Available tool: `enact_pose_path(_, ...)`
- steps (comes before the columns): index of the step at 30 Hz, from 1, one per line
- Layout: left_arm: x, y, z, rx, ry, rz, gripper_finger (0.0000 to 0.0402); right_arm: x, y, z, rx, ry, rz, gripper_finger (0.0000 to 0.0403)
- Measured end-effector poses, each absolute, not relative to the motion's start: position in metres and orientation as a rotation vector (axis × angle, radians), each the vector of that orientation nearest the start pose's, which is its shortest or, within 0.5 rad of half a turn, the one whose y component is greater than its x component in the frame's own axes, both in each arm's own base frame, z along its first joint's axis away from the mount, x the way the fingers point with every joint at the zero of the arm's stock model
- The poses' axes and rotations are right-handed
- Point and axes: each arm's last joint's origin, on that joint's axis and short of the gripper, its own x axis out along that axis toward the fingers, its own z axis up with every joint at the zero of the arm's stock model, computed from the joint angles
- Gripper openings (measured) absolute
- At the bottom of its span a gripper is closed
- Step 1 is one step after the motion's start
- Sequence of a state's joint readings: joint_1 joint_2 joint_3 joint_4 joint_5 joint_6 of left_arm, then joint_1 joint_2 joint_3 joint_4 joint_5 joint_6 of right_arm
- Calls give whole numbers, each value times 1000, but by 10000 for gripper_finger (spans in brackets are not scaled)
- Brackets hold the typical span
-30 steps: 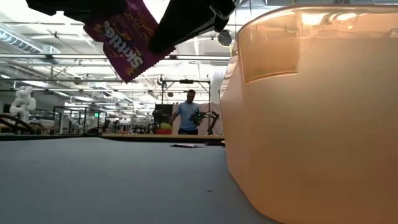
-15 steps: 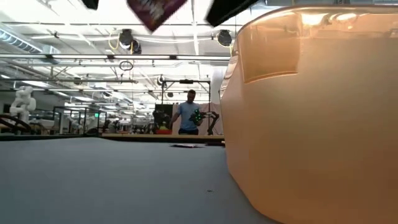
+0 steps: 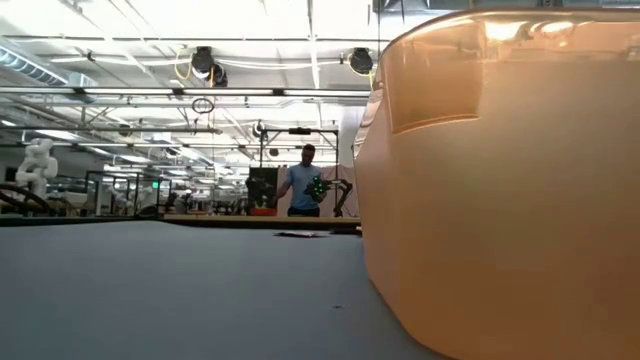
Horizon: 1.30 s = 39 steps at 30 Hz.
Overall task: Sort candy
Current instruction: Put the purple candy pack into the transparent bin
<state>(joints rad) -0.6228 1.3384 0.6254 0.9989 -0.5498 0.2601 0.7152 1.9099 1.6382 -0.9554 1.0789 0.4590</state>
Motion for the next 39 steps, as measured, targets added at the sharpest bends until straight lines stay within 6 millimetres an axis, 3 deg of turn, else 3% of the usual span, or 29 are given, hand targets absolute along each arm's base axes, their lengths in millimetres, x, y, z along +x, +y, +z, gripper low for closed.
enact_pose_path(3, 232, -149, 268, 259, -245, -151, 2, 308, 236, 268, -528, 659, -461, 146)
enact_pose_path(9, 231, -158, 253, 819, -241, -355, 2, 306, 242, 268, -605, 676, -407, 146)
enact_pose_path(14, 229, -160, 250, 968, -259, -374, 2, 307, 249, 269, -653, 667, -346, 146)
enact_pose_path(18, 230, -159, 258, 823, -287, -314, 1, 314, 249, 272, -621, 632, -346, 146)
enact_pose_path(23, 230, -146, 278, 390, -338, -56, 1, 330, 243, 278, -513, 564, -386, 146)
enact_pose_path(27, 231, -138, 283, 133, -354, -7, 1, 343, 234, 285, -427, 505, -420, 146)
enact_pose_path(31, 233, -136, 282, 53, -348, -8, 1, 348, 224, 291, -384, 471, -479, 146)
enact_pose_path(39, 234, -138, 278, 83, -316, -48, 1, 345, 212, 311, -297, 447, -463, 146)
